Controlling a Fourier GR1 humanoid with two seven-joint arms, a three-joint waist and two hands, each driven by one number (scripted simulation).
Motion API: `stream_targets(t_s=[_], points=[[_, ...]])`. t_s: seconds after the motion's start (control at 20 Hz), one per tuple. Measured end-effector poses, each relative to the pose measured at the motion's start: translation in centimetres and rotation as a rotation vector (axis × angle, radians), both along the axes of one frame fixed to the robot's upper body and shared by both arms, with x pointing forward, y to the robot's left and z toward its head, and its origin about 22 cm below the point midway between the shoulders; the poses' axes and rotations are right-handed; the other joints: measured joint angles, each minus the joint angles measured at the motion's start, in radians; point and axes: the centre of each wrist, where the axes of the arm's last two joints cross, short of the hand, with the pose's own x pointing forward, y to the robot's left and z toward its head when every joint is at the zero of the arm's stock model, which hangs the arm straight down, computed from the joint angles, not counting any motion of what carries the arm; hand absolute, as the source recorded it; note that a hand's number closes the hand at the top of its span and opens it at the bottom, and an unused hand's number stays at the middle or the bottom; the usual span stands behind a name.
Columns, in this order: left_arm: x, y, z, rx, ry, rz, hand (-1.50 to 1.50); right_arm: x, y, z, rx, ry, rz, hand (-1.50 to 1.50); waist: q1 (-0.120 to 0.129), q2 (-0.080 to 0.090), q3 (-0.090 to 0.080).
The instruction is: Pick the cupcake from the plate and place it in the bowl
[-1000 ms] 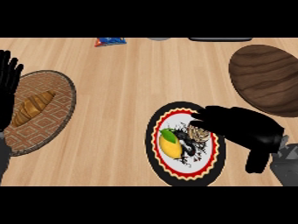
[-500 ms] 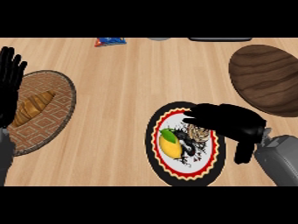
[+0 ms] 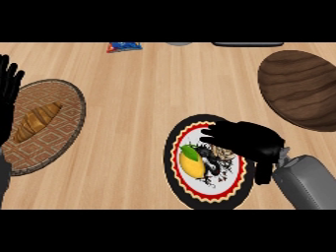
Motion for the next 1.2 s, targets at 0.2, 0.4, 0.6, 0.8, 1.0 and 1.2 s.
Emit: stream_targets(t_s=[0.2, 0.4, 0.6, 0.8, 1.0, 1.2], points=[[-0.7, 0.4, -0.4, 0.002, 0.000, -0.002, 0.00, 0.4, -0.3, -1.1, -0.011, 0.006, -0.003, -1.50, 0.001, 0.000, 0.000], [-0.9, 0.4, -0.8, -0.001, 0.002, -0.005, 0.00, 1.0, 0.4, -2.3, -0.027, 0.009, -0.020, -1.50, 0.001, 0.000, 0.000], [-0.3, 0.0, -0.5, 0.004, 0.003, -0.008, 0.00, 1.7, 0.9, -3.2, -0.043, 0.010, -0.053, -1.50, 0.000, 0.001, 0.000], [-0.8, 0.1, -0.1, -0.002, 0.006, -0.010, 0.00, 2.0, 0.5, -4.2, -0.064, 0.008, -0.061, 1.50, 0.001, 0.000, 0.000], [-0.8, 0.1, -0.4, -0.001, 0.004, -0.009, 0.00, 2.6, 0.3, -4.8, 0.000, -0.032, -0.031, 1.50, 0.001, -0.002, -0.003], [-0.5, 0.2, -0.4, -0.004, 0.003, -0.007, 0.00, 3.0, 0.8, -4.3, 0.030, -0.069, -0.002, 1.50, -0.001, -0.003, -0.004]])
